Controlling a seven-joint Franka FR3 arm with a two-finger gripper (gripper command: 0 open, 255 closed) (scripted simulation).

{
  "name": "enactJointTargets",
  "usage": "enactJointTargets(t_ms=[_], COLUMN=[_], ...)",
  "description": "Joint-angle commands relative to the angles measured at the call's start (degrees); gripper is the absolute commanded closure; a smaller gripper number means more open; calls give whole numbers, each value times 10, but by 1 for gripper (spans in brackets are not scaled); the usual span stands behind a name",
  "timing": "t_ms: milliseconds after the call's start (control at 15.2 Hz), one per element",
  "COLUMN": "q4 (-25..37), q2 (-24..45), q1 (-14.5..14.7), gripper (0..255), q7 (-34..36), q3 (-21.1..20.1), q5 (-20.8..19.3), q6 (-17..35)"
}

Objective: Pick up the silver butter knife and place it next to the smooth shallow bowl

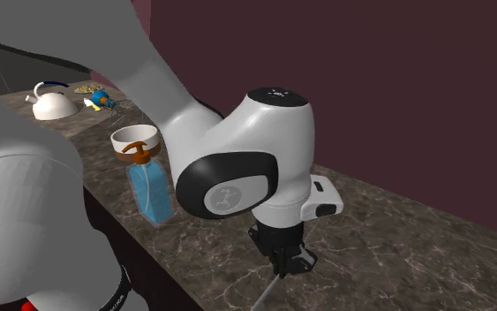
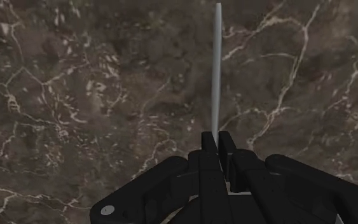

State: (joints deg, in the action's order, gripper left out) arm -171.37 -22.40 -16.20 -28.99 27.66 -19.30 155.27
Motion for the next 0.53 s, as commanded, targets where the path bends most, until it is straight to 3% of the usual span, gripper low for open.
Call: enactJointTargets(t_ms=[0,462], q4=[3,20], q2=[-28,-105], q1=[-6,-13], gripper=[255,255], q7=[2,5], q3=[-7,-26], q5=[-2,2], q6=[-32,-125])
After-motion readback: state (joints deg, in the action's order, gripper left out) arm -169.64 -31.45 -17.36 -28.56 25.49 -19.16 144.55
